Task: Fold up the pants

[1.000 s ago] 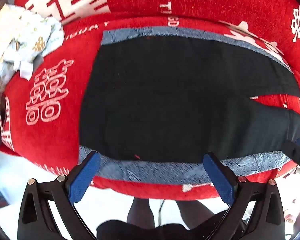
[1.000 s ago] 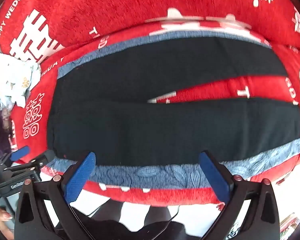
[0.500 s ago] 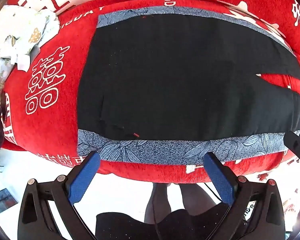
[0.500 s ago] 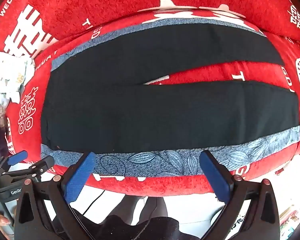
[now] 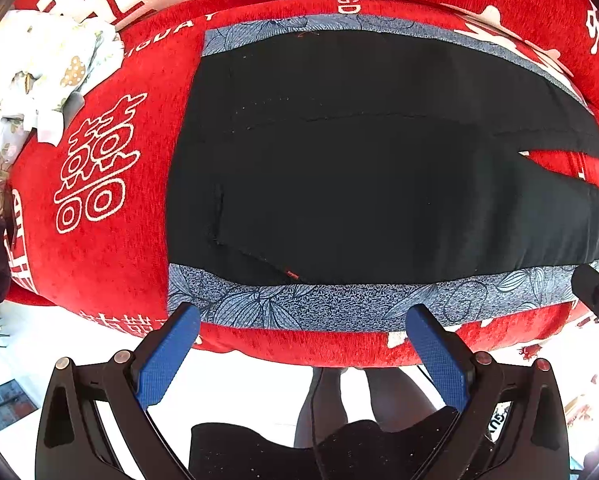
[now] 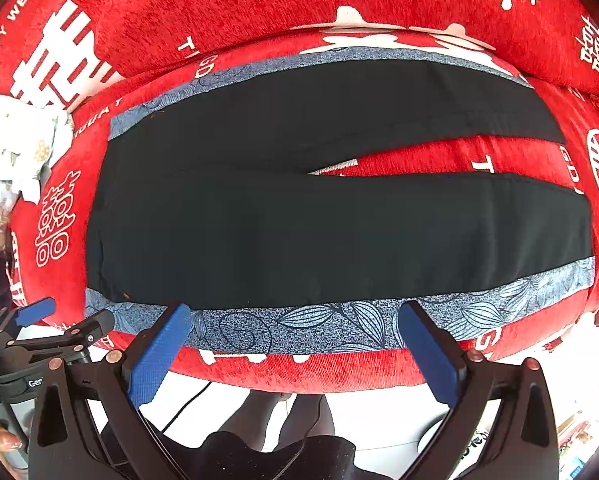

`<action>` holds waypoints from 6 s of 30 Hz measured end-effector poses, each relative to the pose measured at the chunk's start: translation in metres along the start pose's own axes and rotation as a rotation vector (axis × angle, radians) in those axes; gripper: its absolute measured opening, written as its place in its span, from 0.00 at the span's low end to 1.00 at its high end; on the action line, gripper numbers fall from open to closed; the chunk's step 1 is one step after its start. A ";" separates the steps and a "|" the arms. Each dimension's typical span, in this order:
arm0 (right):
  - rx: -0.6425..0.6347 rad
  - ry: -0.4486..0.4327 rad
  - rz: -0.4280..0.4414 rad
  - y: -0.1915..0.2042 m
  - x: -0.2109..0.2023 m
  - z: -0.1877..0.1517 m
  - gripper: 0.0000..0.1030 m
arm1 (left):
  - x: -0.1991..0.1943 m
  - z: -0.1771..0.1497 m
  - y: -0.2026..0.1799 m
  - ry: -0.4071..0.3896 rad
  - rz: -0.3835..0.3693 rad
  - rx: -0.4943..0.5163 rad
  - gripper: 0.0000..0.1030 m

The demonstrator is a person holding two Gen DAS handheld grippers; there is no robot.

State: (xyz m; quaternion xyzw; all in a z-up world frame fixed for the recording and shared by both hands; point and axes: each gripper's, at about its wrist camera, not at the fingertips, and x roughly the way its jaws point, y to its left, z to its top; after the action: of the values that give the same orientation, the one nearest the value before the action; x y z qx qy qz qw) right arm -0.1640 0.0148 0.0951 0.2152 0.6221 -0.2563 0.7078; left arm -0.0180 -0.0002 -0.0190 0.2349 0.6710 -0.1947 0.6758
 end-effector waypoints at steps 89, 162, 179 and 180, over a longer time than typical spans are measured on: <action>-0.017 0.046 -0.054 -0.011 0.030 -0.005 1.00 | 0.016 0.002 0.002 -0.015 -0.011 -0.037 1.00; 0.025 0.062 0.482 -0.061 0.149 0.249 0.20 | 0.070 0.226 0.077 -0.350 -0.131 -0.312 0.61; 0.332 -0.086 0.454 -0.228 0.031 0.113 0.84 | 0.031 0.148 -0.113 -0.139 -0.348 0.202 0.61; 0.370 -0.085 0.414 -0.252 0.027 0.092 0.84 | 0.030 0.143 -0.132 -0.125 -0.375 0.230 0.61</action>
State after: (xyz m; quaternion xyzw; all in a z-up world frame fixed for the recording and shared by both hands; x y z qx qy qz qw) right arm -0.2492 -0.2406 0.0843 0.4522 0.4773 -0.2243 0.7193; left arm 0.0228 -0.1892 -0.0580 0.1692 0.6330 -0.4065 0.6367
